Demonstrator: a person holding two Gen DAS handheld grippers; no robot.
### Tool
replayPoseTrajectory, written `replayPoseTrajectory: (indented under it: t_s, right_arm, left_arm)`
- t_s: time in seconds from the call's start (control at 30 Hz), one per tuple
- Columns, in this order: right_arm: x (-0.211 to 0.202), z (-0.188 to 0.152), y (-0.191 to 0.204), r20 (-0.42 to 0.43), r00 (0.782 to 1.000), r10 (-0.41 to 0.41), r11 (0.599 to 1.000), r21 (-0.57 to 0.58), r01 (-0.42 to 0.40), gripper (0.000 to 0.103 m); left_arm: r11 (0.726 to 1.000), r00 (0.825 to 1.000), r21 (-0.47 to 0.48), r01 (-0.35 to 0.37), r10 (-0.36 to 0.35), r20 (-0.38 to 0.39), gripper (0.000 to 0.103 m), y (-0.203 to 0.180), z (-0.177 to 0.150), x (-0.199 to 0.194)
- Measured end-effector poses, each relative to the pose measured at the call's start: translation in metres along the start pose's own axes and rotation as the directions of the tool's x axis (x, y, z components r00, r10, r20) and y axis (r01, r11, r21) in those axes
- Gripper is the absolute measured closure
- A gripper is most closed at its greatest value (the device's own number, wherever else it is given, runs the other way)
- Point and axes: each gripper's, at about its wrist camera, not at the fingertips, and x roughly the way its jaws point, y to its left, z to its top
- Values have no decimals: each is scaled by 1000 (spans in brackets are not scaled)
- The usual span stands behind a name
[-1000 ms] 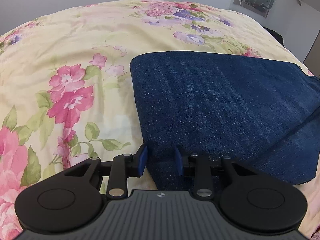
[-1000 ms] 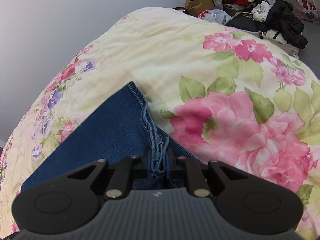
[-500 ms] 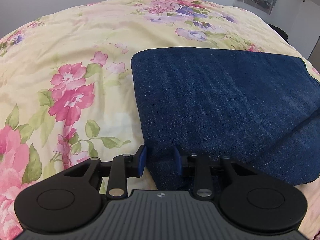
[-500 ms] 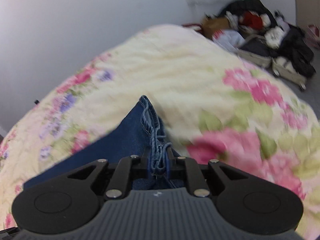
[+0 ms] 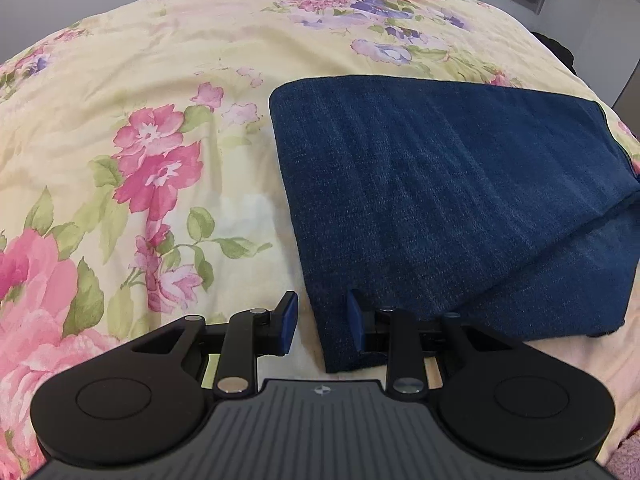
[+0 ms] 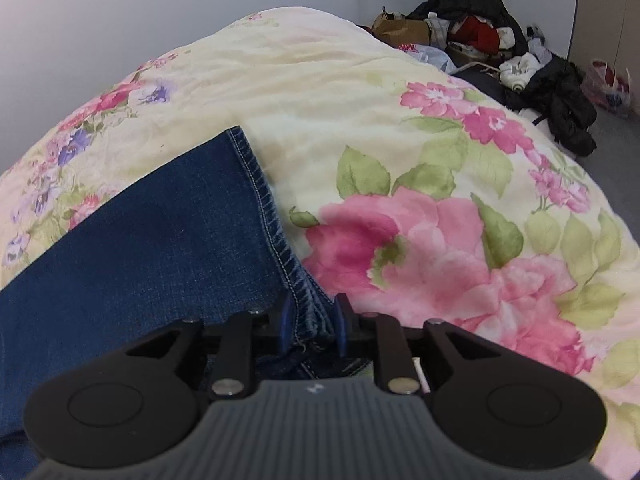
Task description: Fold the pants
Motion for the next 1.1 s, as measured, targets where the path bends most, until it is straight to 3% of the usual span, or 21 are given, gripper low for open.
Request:
replayPoseTrajectory:
  t_s: [0.1,0.23,0.3,0.4,0.5,0.63,0.7,0.8,0.93,1.07,1.1]
  right_arm:
    - [-12,0,1,10,998,-64,998,-13,64,66]
    - [-34,-3,-4,17,998,-68,997,20,68,65]
    - [-46,-7,-9,24,999,-35,998,44,34,54]
    - [-63,-17,-21,35,996,78,987,138,-82,38]
    - [-65,-29,-39,57,973,222,923,308,-229,27]
    - [-46,-48,-52,57,962,269,842,470,-263,26]
    - [-32,-57,-55,75,955,288,805,521,-284,32]
    - [-11,-63,-59,117,942,314,755,571,-323,37]
    - [14,-60,-57,143,934,326,740,577,-346,42]
    - [33,-55,-56,170,924,342,717,589,-373,47]
    - [35,-53,-56,172,924,342,712,595,-374,50]
  left_arm:
    - [1000,1000,27,-2,3,-26,69,0,-12,-7]
    - [1000,999,5,-16,17,-34,69,12,-24,-17]
    - [1000,1000,-31,3,-2,19,69,20,-26,-28]
    - [982,992,-166,91,-74,105,64,39,-22,-40]
    - [913,970,-347,213,-157,183,46,60,-16,-37]
    - [760,924,-528,380,-283,257,44,80,-18,-11]
    - [698,908,-580,420,-325,266,44,86,-21,4]
    - [678,908,-605,418,-325,263,44,92,-22,23]
    - [642,879,-602,475,-363,307,45,96,-19,43]
    - [631,860,-585,510,-400,318,56,89,-8,58]
    - [627,854,-581,519,-412,319,68,87,-5,61]
